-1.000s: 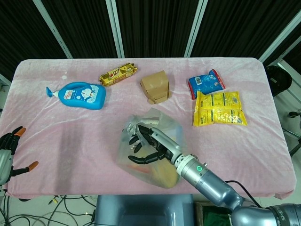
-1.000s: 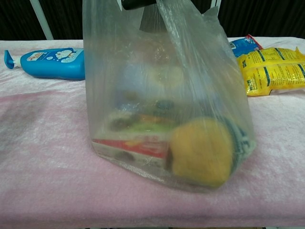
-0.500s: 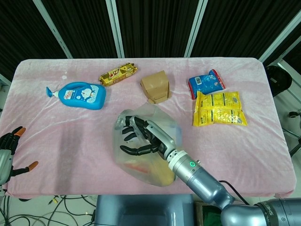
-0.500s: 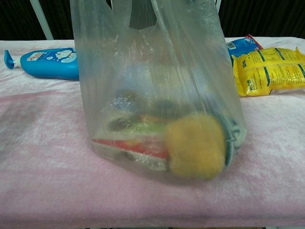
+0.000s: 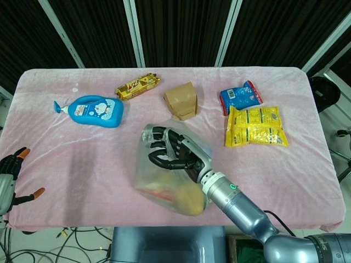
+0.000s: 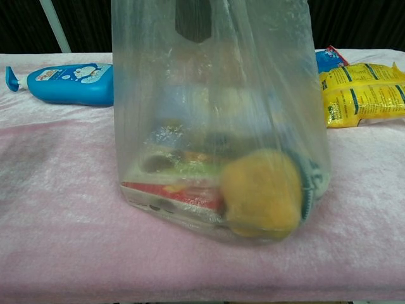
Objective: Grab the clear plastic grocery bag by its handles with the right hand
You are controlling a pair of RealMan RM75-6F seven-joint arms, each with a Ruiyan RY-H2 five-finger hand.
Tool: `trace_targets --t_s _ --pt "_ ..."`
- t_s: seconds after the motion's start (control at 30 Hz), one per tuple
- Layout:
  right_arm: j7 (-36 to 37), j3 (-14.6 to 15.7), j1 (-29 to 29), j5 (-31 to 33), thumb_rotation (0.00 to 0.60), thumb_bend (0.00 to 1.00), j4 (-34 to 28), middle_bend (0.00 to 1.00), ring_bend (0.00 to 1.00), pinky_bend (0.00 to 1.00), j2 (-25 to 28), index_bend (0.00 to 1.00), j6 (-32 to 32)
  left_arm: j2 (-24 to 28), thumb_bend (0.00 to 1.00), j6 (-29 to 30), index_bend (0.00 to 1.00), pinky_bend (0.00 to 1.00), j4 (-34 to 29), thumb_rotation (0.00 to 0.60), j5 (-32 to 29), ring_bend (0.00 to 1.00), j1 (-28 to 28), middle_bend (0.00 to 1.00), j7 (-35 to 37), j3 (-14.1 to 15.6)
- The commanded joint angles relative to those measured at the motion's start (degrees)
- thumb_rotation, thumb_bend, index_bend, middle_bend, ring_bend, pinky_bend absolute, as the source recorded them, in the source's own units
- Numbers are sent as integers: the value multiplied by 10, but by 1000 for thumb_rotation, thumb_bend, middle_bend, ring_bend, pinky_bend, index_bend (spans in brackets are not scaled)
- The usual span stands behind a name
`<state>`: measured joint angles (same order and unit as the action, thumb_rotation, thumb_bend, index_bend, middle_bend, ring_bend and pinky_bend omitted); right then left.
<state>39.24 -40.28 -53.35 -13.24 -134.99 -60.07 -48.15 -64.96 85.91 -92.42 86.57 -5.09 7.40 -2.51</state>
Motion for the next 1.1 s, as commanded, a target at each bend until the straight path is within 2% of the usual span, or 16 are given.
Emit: trace_targets --t_s 0.03,0.23,0.43,0.5,0.6,0.7,0.8,0.93,1.0,1.1 --pt "-12 15 -4 6 600 198 0 243 242 281 -2 245 1 0 0 0 61 87 0 600 0 82 0 41 -1 0" --pt "-28 28 -26 24 600 198 0 246 243 281 -17 245 -12 0 0 -1 61 87 0 600 -3 82 0 41 0 -1" --pt "-30 23 -42 32 600 199 0 257 249 281 -34 245 -22 1 0 -3 61 87 0 600 -6 81 -1 40 2 -3" --pt "-5 -1 -44 40 600 198 0 258 251 281 -43 245 -13 1 0 -4 62 87 1 600 -7 82 -2 40 3 -4" --pt "14 -21 -41 43 600 198 3 267 260 281 -42 252 2 1 0 -5 62 87 1 600 -8 82 -1 40 4 -4" --pt "24 -35 -38 47 600 194 7 349 340 313 -37 327 12 1 0 -5 62 87 1 600 -9 81 -1 40 5 -4" --pt "26 -42 -37 50 600 194 7 489 478 446 -30 451 12 1 0 -5 62 87 1 600 -8 81 -1 40 6 -4" --pt "29 -48 -32 57 600 204 5 625 615 583 -21 579 3 1 0 -4 62 87 1 600 -7 82 -1 40 5 -4" --pt "33 -51 -30 67 600 240 5 688 677 643 -16 642 0 1 0 -4 62 87 1 600 -6 81 -1 40 5 -3" --pt "38 -54 -25 75 600 388 7 780 767 732 -10 736 -5 1 0 -4 62 87 0 600 -6 82 -1 40 4 -3"
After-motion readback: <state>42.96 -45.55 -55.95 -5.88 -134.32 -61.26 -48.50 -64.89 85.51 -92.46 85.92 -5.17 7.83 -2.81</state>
